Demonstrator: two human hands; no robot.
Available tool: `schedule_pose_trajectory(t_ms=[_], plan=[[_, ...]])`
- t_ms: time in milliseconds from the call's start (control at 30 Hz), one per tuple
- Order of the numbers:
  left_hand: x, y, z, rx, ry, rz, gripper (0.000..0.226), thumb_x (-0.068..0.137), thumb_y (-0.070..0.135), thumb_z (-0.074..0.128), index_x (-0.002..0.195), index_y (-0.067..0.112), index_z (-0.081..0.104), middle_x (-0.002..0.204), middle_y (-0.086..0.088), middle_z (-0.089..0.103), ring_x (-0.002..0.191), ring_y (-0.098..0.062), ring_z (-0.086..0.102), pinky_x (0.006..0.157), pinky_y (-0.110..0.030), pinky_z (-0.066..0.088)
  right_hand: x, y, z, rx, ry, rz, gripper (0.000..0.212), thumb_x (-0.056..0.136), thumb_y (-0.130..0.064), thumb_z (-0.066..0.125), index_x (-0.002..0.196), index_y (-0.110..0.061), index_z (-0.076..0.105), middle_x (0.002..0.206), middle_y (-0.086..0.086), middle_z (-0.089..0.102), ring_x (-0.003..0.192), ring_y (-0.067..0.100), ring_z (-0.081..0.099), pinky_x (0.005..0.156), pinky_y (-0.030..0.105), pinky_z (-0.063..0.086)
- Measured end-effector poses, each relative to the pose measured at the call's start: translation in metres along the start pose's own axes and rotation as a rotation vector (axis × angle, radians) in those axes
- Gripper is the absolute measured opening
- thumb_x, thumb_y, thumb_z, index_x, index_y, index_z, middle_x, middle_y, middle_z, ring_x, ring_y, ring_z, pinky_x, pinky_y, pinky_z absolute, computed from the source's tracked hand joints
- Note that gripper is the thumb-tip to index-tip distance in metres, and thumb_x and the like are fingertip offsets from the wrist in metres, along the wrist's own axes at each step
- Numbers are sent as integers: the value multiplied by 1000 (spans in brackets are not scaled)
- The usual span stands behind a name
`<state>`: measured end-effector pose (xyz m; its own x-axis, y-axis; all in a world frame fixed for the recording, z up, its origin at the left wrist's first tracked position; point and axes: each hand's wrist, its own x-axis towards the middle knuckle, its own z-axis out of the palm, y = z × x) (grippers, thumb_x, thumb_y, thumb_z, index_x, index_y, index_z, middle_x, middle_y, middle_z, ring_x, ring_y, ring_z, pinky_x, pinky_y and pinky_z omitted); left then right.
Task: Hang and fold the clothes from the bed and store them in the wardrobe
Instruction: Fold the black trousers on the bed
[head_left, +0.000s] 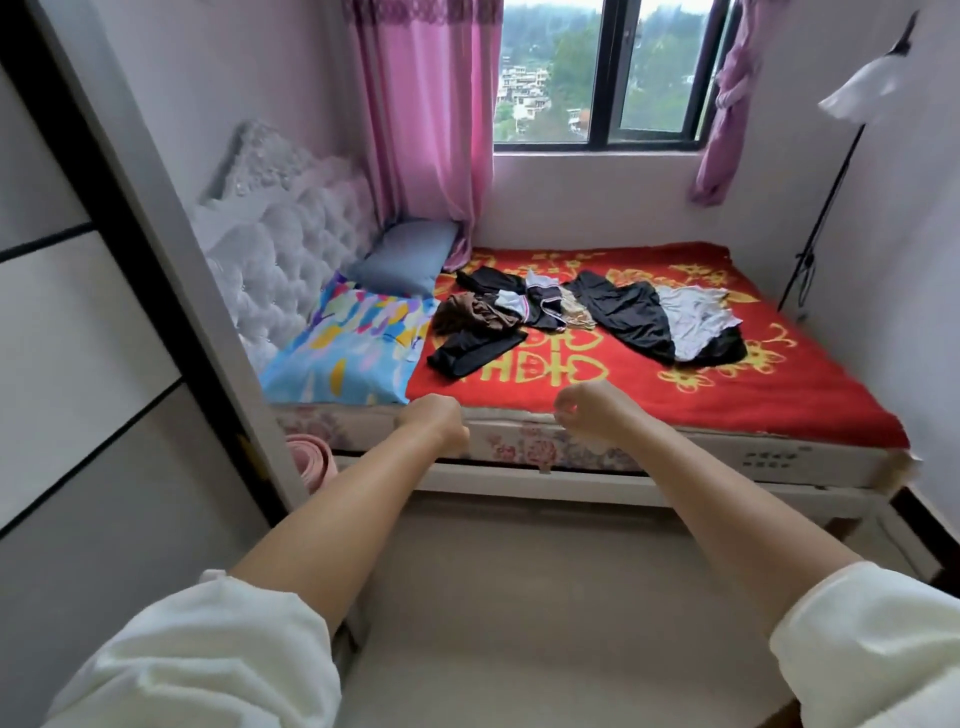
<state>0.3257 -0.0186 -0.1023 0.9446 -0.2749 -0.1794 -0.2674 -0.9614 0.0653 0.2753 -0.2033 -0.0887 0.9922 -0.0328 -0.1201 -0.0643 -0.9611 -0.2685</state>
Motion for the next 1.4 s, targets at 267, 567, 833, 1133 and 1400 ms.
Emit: schedule_pose_trajectory(t_ms=[267, 567, 833, 1133, 1400], plan=[[167, -19, 5, -2, -61, -18, 29, 94, 26, 40, 110, 10, 58, 112, -7, 58, 102, -25, 55, 73, -29, 40, 140, 56, 11, 165, -99, 69, 28, 94, -19, 48, 114, -5, 62, 112, 9, 65, 99, 20, 61, 88, 31, 51], [378, -18, 13, -13, -197, -110, 32, 91, 27, 45, 116, 10, 57, 120, -8, 56, 109, -26, 54, 81, -30, 43, 347, 145, 12, 217, -218, 164, 31, 96, -16, 44, 120, -4, 59, 120, 9, 60, 105, 21, 57, 89, 28, 47], [531, -54, 18, -47, -270, -233, 30, 90, 19, 41, 112, 6, 56, 118, -11, 56, 105, -27, 54, 80, -31, 42, 518, 162, 32, 190, -390, 155, 31, 96, -18, 42, 118, -4, 59, 117, 9, 61, 100, 24, 59, 78, 29, 48], [720, -106, 93, -216, -431, -281, 34, 91, 26, 44, 117, 5, 53, 124, -15, 54, 113, -32, 52, 89, -35, 42, 689, 170, 107, 161, -609, 285, 32, 95, -14, 38, 110, 3, 61, 111, 16, 63, 80, 21, 52, 63, 28, 39], [848, -116, 175, -630, -495, -493, 61, 89, 38, 56, 135, 2, 36, 137, -16, 44, 124, -33, 44, 95, -36, 42, 779, 180, 179, 138, -825, 372, 33, 94, -12, 37, 117, 0, 57, 118, 14, 60, 107, 28, 57, 92, 40, 48]])
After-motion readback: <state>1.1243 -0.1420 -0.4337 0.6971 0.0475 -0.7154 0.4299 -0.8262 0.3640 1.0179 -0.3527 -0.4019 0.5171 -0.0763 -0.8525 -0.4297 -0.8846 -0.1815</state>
